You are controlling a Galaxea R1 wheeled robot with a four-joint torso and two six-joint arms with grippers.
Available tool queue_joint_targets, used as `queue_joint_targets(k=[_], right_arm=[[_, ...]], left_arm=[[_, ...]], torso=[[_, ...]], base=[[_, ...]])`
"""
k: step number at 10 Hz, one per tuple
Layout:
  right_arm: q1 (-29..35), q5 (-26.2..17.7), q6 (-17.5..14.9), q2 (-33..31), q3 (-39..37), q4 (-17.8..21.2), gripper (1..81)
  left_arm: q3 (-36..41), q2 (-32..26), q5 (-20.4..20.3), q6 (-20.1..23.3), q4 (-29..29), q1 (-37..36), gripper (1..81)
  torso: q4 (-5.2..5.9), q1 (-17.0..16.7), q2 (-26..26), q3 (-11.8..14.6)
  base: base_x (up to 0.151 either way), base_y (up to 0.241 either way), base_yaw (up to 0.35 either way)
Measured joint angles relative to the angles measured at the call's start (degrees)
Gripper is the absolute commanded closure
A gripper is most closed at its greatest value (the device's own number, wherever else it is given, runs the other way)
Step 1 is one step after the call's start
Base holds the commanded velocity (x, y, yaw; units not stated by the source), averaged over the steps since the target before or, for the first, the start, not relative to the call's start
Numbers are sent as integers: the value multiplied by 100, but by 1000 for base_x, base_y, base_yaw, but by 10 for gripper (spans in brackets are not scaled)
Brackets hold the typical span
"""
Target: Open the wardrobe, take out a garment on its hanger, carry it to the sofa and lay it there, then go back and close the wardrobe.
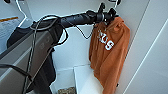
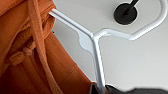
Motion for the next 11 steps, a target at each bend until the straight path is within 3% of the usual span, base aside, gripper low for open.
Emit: queue_joint_targets(k=[5, 6, 9, 10, 11], right_arm=[[-2, 0, 0, 2, 0, 0, 10], [-7, 0, 2, 0, 0, 0, 10], [-11, -5, 2, -18, -4, 0, 10], [15, -2, 2, -18, -11, 0, 10], [28, 2, 2, -18, -11, 0, 10]], left_arm=[[5, -433, 100, 41, 11, -57, 811], [66, -524, 169, 66, 22, -68, 811], [352, -944, 295, 127, 28, -85, 811], [410, -1040, 328, 149, 26, -91, 811], [499, -1081, 246, 200, 26, -77, 811]], torso=[[2, 2, 0, -2], [44, 2, 0, -2], [488, 2, 0, -2], [573, 2, 0, -2], [584, 2, 0, -2]], base=[[0, 0, 0], [0, 0, 0], [0, 0, 0], [0, 0, 0], [0, 0, 0]])
